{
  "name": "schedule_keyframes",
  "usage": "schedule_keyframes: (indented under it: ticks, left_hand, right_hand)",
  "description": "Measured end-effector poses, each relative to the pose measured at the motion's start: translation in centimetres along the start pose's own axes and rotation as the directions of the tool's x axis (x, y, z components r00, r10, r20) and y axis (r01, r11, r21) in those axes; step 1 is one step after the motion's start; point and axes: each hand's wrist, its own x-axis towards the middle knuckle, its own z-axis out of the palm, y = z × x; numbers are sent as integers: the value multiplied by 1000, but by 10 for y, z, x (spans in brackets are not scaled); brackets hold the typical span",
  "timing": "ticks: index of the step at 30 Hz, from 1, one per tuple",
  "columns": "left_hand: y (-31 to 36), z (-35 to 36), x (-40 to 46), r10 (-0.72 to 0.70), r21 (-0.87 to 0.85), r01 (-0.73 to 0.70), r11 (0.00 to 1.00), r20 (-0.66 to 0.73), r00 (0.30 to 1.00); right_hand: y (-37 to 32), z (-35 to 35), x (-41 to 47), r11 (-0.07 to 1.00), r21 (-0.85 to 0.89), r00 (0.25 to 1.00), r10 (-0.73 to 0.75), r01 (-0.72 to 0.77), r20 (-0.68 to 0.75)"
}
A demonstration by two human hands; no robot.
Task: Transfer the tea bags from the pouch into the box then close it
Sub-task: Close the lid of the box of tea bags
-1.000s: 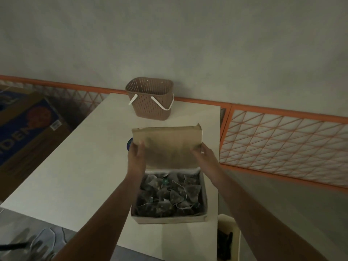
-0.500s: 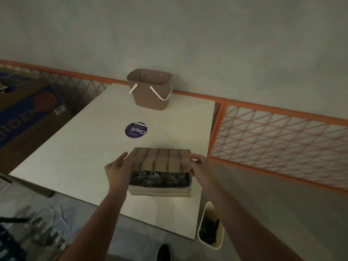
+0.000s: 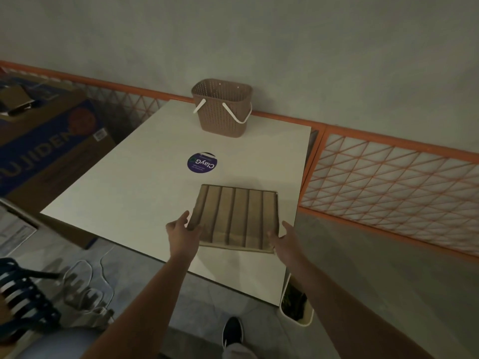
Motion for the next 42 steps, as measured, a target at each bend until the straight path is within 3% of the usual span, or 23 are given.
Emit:
schedule_keyframes:
  ticks: [9, 12, 20, 33, 42]
  left_hand:
    - [-7, 2, -4, -8, 118, 0, 993, 64, 998]
    - [-4, 2, -6, 51, 81, -60, 995, 102, 994]
    - [1, 2, 19, 54, 50, -57, 997, 70, 996]
    - [64, -27, 166, 124, 39, -130, 991, 133, 983]
    - [81, -50, 287, 126, 28, -138, 990, 261, 957]
  right_hand:
    - [6, 1, -3, 990, -141, 999, -16, 20, 33]
    - [4, 2, -7, 996, -82, 996, -31, 38, 79]
    - [-18, 5, 10, 998, 7, 993, -60, 60, 102]
    - [-123, 66, 90, 995, 37, 996, -91, 91, 1]
    - [-174, 140, 146, 990, 137, 997, 30, -19, -73]
